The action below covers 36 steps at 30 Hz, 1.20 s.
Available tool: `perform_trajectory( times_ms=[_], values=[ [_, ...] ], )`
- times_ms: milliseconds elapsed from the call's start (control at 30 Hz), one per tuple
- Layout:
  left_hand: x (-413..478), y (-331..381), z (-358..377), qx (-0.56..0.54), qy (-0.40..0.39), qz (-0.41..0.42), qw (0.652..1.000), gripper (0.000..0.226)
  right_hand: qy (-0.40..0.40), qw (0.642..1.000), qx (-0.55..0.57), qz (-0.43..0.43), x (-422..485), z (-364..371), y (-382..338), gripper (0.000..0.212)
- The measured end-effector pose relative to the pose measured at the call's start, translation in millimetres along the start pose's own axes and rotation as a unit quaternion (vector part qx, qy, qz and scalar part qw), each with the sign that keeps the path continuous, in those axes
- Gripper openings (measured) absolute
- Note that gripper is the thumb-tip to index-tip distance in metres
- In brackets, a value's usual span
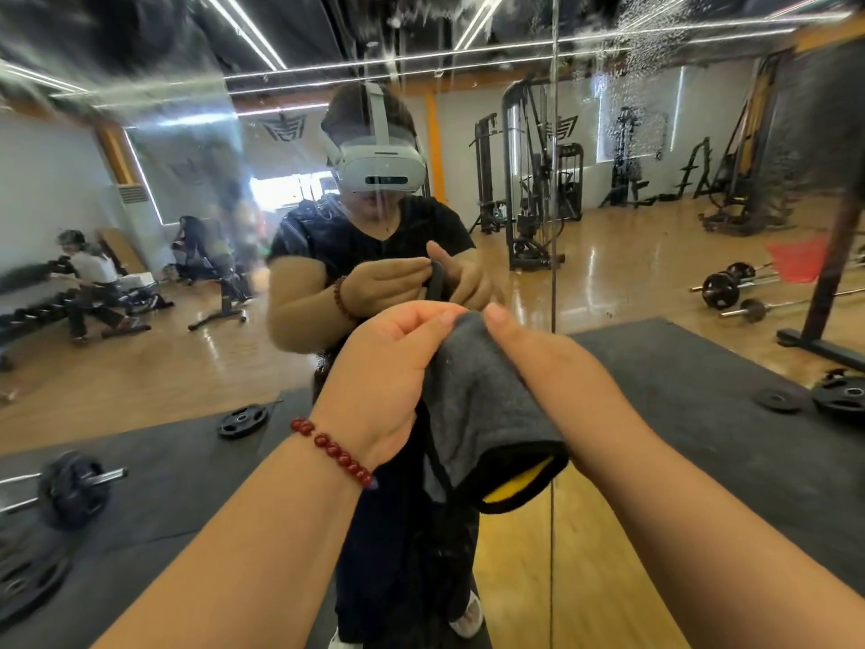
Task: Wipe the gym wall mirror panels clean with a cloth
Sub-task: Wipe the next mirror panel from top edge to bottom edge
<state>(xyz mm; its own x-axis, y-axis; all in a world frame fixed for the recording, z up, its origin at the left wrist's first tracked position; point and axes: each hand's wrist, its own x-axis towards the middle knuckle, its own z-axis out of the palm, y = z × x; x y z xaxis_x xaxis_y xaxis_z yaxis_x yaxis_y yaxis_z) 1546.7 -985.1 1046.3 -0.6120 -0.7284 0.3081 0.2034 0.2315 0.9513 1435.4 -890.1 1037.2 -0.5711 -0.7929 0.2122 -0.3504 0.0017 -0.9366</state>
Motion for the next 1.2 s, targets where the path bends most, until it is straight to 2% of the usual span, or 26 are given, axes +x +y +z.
perform_trajectory(
  times_ms=[67, 100, 200, 267, 367, 400, 533, 633, 700, 767, 867, 967, 1033, 1067, 1200],
  values=[
    [1, 2, 0, 0.016, 0.007, 0.024, 1.000, 0.029, -0.056, 0.996, 0.062, 0.043, 0, -1, 3, 0.081],
    [2, 3, 0, 0.021, 0.012, 0.032, 0.999, 0.028, -0.078, 0.988, 0.116, 0.060, 1, -2, 4, 0.073],
    [-1, 6, -1, 0.045, 0.021, 0.046, 0.998, 0.017, -0.090, 0.967, 0.231, 0.051, 4, -1, 8, 0.029],
    [-2, 6, -5, 0.065, 0.022, 0.044, 0.997, 0.018, -0.075, 0.955, 0.285, 0.036, 6, 0, 7, 0.013],
    [-1, -1, -15, 0.114, 0.022, 0.023, 0.993, 0.063, -0.065, 0.928, 0.367, 0.022, 7, 0, 4, 0.010],
    [1, -2, -18, 0.114, 0.014, 0.004, 0.993, 0.069, -0.067, 0.921, 0.383, 0.019, 6, -1, 2, 0.011],
    [4, -1, -27, -0.015, -0.045, -0.070, 0.996, 0.051, -0.082, 0.916, 0.394, 0.003, 7, -4, -8, 0.011],
    [6, 5, -23, -0.078, -0.022, -0.046, 0.996, 0.034, -0.088, 0.914, 0.396, 0.009, 9, -1, -13, 0.016],
    [7, 9, -20, -0.049, 0.019, -0.007, 0.999, 0.019, -0.111, 0.914, 0.391, 0.018, 11, 1, -17, 0.022],
    [11, 14, -19, 0.033, 0.068, 0.058, 0.995, 0.015, -0.105, 0.915, 0.389, 0.011, 15, 2, -23, 0.022],
    [18, 30, -20, 0.221, 0.131, 0.194, 0.947, 0.018, -0.042, 0.916, 0.397, -0.022, 24, -1, -39, 0.013],
    [28, 57, -27, 0.372, 0.143, 0.331, 0.855, 0.024, 0.043, 0.922, 0.377, -0.079, 36, -5, -64, 0.009],
    [41, 76, -36, 0.467, 0.143, 0.362, 0.794, 0.038, 0.087, 0.918, 0.374, -0.101, 45, -9, -81, 0.006],
    [47, 86, -39, 0.498, 0.147, 0.360, 0.775, 0.045, 0.107, 0.917, 0.368, -0.109, 51, -10, -90, 0.005],
    [69, 124, -47, 0.560, 0.160, 0.371, 0.723, 0.047, 0.253, 0.916, 0.245, -0.193, 73, -16, -130, 0.014]
  ],
)
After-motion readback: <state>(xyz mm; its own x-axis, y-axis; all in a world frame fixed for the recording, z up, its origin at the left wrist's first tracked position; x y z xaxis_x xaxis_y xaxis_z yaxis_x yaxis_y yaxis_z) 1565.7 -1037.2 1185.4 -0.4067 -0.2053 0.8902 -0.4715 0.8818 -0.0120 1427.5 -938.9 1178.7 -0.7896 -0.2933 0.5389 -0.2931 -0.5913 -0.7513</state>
